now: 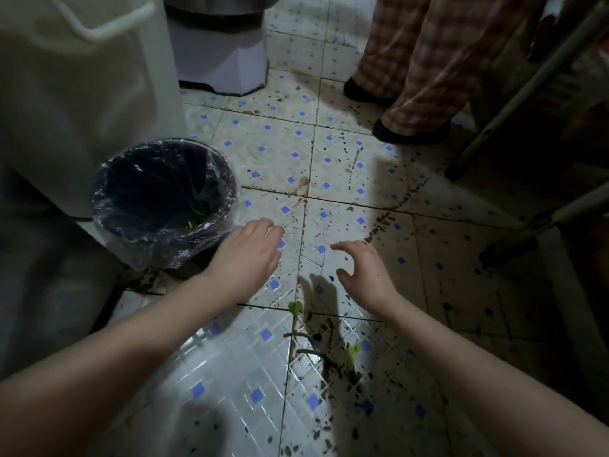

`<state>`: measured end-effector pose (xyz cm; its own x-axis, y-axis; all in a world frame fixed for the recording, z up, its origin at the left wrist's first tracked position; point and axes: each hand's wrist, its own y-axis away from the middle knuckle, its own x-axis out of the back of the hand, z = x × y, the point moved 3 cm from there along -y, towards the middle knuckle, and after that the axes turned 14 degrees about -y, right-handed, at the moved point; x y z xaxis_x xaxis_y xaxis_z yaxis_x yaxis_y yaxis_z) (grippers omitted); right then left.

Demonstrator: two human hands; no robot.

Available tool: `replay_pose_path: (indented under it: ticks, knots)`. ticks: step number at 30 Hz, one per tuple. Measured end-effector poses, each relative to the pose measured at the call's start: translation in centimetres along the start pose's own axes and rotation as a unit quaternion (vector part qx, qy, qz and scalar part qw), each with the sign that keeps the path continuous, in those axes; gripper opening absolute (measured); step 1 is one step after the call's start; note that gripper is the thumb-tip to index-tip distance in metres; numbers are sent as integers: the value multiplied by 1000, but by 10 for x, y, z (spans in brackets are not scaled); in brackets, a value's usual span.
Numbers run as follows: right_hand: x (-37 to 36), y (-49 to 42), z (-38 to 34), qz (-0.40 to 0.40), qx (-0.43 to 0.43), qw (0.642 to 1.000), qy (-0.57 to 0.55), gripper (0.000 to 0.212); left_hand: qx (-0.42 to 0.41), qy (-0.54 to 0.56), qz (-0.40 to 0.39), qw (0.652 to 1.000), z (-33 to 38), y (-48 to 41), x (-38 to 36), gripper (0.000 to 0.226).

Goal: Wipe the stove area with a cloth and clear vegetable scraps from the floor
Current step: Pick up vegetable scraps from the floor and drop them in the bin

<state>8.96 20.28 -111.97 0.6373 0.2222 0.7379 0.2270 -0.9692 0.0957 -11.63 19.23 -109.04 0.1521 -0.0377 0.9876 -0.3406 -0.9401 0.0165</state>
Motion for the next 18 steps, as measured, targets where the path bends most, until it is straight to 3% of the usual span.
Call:
replay_pose_path:
  ticks: [9,18]
  knots:
    - [0,43,53,-17,-59,998,10,51,-25,-23,-60,998,24,12,-41,43]
    - [-18,86,91,-20,-129,990,-58,54,-69,-14,-98,993,55,27,-76,50]
